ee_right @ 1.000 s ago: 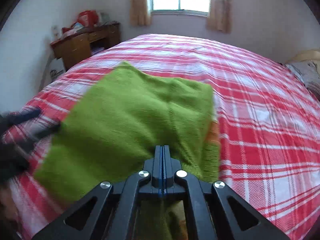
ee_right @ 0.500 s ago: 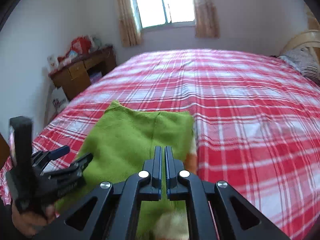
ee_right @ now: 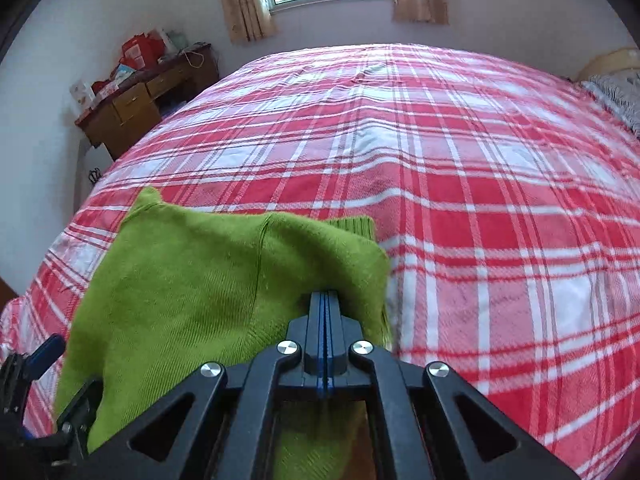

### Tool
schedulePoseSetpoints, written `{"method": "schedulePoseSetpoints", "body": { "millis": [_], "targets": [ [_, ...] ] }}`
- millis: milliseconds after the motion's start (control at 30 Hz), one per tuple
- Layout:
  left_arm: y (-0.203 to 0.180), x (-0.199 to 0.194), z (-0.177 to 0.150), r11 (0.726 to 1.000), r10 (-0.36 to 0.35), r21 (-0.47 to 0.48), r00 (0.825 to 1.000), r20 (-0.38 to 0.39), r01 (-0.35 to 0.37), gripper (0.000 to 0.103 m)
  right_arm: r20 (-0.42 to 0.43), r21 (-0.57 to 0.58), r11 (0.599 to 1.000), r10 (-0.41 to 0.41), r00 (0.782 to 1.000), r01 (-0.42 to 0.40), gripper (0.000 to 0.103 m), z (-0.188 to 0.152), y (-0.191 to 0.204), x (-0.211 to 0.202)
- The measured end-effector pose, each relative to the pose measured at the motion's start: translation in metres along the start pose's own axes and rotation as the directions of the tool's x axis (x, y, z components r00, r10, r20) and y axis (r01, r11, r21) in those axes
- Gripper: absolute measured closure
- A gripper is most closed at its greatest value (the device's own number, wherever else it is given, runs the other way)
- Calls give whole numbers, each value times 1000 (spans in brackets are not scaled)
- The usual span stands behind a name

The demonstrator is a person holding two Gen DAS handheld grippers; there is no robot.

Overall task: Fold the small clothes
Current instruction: 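Press the folded sweater flat with the right gripper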

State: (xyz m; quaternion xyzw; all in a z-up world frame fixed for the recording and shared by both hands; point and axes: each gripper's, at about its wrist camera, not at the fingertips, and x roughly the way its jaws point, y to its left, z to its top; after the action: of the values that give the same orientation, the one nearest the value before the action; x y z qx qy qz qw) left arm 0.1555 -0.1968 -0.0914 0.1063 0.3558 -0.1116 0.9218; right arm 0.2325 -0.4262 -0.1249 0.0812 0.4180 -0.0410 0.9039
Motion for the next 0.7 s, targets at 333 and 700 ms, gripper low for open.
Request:
{"method": "schedulePoseSetpoints", "body": {
  "millis": [333, 700],
  "targets": [
    [3, -1, -1, 999, -35, 15, 999, -10, 35, 30, 148, -34, 999, -27, 989, 32, 101, -31, 15, -87],
    [4, -15, -6, 999, -34, 30, 999, -30, 35, 30, 159, 16, 1000, 13, 987, -16, 100, -119, 33, -109]
  ]
}}
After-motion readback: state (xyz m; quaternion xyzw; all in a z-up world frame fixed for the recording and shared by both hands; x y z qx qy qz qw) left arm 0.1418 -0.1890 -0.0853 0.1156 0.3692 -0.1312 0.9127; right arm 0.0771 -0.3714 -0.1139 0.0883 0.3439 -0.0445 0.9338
